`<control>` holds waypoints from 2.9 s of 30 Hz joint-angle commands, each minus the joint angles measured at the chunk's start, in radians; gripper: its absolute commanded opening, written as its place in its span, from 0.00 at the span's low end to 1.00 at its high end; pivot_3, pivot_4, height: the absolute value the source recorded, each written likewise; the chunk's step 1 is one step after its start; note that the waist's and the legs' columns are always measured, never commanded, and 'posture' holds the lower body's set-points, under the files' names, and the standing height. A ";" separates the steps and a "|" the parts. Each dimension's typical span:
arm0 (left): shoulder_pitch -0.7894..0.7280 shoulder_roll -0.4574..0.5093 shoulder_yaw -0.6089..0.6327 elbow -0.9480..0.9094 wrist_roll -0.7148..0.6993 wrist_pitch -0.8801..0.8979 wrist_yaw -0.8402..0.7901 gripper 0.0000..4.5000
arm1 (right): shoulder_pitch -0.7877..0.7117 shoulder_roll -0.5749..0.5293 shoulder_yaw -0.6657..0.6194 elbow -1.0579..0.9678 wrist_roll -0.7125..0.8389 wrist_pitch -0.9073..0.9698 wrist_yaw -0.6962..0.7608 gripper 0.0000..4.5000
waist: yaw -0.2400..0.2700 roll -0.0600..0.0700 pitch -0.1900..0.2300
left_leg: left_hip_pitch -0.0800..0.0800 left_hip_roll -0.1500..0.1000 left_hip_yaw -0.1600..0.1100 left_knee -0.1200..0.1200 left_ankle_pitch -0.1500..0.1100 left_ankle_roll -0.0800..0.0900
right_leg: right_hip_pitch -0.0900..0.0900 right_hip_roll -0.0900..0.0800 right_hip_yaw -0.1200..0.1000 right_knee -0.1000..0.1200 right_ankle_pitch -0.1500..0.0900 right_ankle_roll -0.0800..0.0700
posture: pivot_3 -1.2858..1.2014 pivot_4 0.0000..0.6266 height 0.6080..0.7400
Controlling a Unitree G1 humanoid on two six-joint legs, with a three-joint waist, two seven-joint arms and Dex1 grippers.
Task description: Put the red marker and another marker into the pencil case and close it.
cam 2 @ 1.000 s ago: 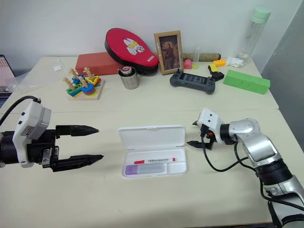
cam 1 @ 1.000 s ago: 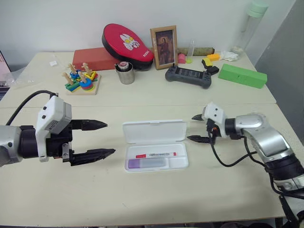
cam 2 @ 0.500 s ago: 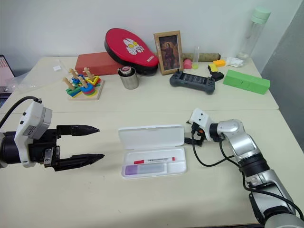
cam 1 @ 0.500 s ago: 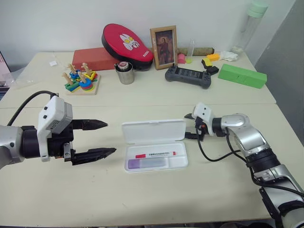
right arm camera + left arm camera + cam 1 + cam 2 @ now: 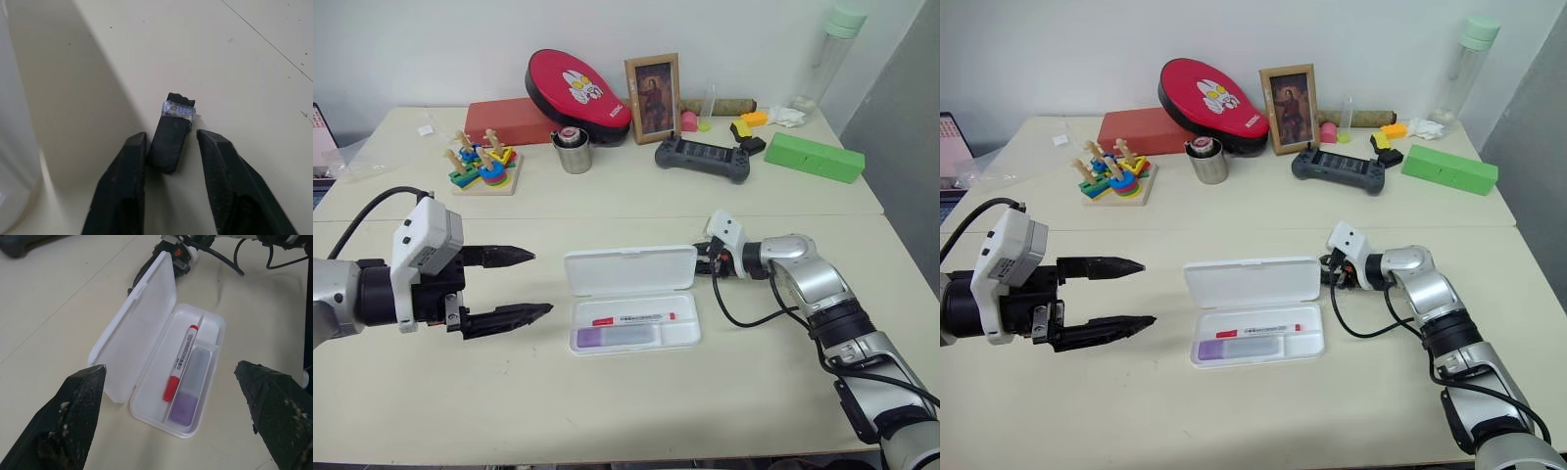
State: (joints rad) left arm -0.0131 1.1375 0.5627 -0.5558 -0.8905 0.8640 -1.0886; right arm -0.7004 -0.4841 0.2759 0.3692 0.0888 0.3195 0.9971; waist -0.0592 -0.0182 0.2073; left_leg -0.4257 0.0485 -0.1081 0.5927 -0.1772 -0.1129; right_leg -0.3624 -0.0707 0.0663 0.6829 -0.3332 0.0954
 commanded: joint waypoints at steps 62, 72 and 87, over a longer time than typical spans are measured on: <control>0.039 0.047 -0.022 -0.063 0.011 -0.047 -0.113 1.00 | 0.242 -0.356 -0.089 -0.834 0.349 0.353 0.201 0.06 | 0.003 0.001 0.001 | 0.000 0.000 0.000 0.000 0.000 0.000 | 0.001 0.000 0.000 -0.001 0.000 0.000 | 0.52 0.24 1.00; 0.001 0.051 -0.046 -0.045 0.026 -0.046 -0.100 1.00 | 0.233 -0.263 -0.028 -0.840 0.339 0.433 0.075 0.06 | 0.003 0.001 0.000 | 0.000 0.000 0.000 0.000 0.000 0.000 | 0.000 0.000 0.000 -0.001 0.000 0.000 | 0.52 0.24 1.00; -0.011 0.059 -0.053 -0.027 0.045 -0.045 -0.107 1.00 | 0.297 -0.302 -0.020 -0.844 0.356 0.425 0.111 0.06 | 0.003 0.001 0.000 | 0.000 0.000 0.000 0.000 0.000 0.000 | 0.001 0.000 0.000 -0.001 0.000 0.000 | 0.52 0.24 1.00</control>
State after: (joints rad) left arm -0.0128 1.1766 0.5055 -0.5854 -0.8510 0.8351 -1.1907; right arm -0.4031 -0.7790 0.2608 -0.4392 0.4303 0.7581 1.0971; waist -0.0558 -0.0174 0.2077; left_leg -0.4256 0.0485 -0.1083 0.5931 -0.1773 -0.1128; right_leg -0.3618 -0.0707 0.0665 0.6824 -0.3332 0.0956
